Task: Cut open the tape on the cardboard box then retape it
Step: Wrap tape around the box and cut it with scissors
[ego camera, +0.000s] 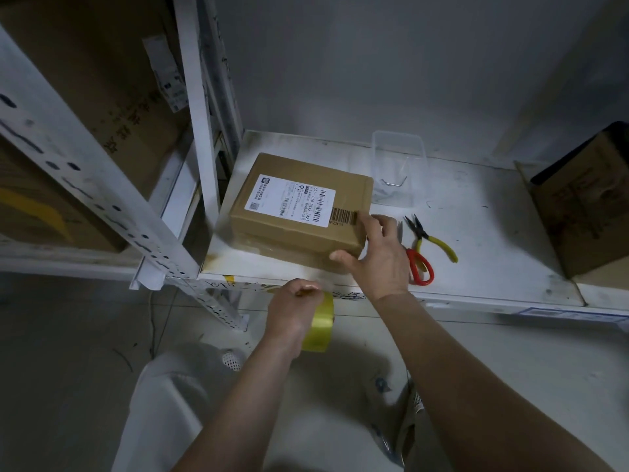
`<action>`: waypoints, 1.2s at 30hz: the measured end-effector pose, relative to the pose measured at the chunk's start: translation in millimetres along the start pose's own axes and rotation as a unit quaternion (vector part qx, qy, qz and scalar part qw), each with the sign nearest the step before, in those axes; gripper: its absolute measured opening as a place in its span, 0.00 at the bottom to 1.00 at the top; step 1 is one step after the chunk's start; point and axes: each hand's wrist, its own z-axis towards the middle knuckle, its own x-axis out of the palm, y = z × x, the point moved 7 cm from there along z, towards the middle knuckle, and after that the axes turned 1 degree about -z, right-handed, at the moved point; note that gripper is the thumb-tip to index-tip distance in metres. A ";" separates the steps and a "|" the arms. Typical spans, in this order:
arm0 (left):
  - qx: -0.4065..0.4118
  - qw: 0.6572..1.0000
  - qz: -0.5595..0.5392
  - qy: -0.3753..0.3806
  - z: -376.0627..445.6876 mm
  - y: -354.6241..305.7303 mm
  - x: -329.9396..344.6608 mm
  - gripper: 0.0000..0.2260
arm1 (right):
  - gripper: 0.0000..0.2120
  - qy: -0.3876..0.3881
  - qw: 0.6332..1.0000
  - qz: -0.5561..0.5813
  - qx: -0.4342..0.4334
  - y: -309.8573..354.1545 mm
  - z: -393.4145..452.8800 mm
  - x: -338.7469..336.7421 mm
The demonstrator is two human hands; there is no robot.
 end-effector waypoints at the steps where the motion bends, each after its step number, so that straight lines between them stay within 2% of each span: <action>1: 0.012 1.000 0.006 -0.005 -0.9 -0.3 -1.5 0.09 | 0.38 0.008 1.000 0.004 0.001 2.6 1.7 2.4; 6: 0.048 0.997 -0.026 -0.055 0.4 -5.4 -18.5 0.10 | 0.34 0.042 0.998 0.046 -0.007 -3.7 -1.8 6.4; 10: 0.049 0.994 -0.066 -0.076 3.5 -9.0 -32.2 0.07 | 0.35 0.054 0.998 -0.037 0.003 1.2 2.2 3.4; 14: 0.069 0.991 -0.084 -0.082 1.7 -14.8 -44.4 0.05 | 0.27 0.042 0.997 -0.061 -0.005 2.4 10.3 -0.4; 16: 0.087 0.987 -0.090 -0.098 1.0 -17.7 -53.1 0.05 | 0.27 0.041 0.994 -0.104 0.016 -5.2 15.9 -5.3; 19: 0.120 0.980 -0.072 -0.144 2.2 -17.4 -68.2 0.11 | 0.30 -0.075 0.988 -0.135 0.010 4.1 13.4 -23.0; 21: 0.132 0.979 -0.015 -0.156 0.6 -22.6 -74.6 0.11 | 0.26 -0.130 0.981 -0.143 -0.015 21.7 6.8 -25.2; 24: 0.151 0.984 0.054 -0.073 2.4 -32.5 -70.7 0.06 | 0.19 -0.110 0.979 -0.170 0.010 33.0 0.0 -16.5; 27: 0.149 0.989 0.020 0.010 -0.2 -39.4 -63.6 0.10 | 0.18 -0.108 0.980 -0.163 0.019 28.4 3.7 -18.8; 30: 0.143 0.989 0.025 0.020 -5.9 -36.0 -54.1 0.12 | 0.21 -0.082 0.985 -0.150 0.026 17.6 11.2 -21.5; 33: 0.134 0.990 0.025 0.022 -15.3 -30.7 -41.4 0.08 | 0.22 -0.042 0.988 -0.147 0.037 11.7 14.5 -24.4; 36: 0.098 0.995 -0.031 0.006 -22.2 -30.3 -39.0 0.09 | 0.22 -0.043 0.987 -0.156 0.024 14.1 10.5 -29.1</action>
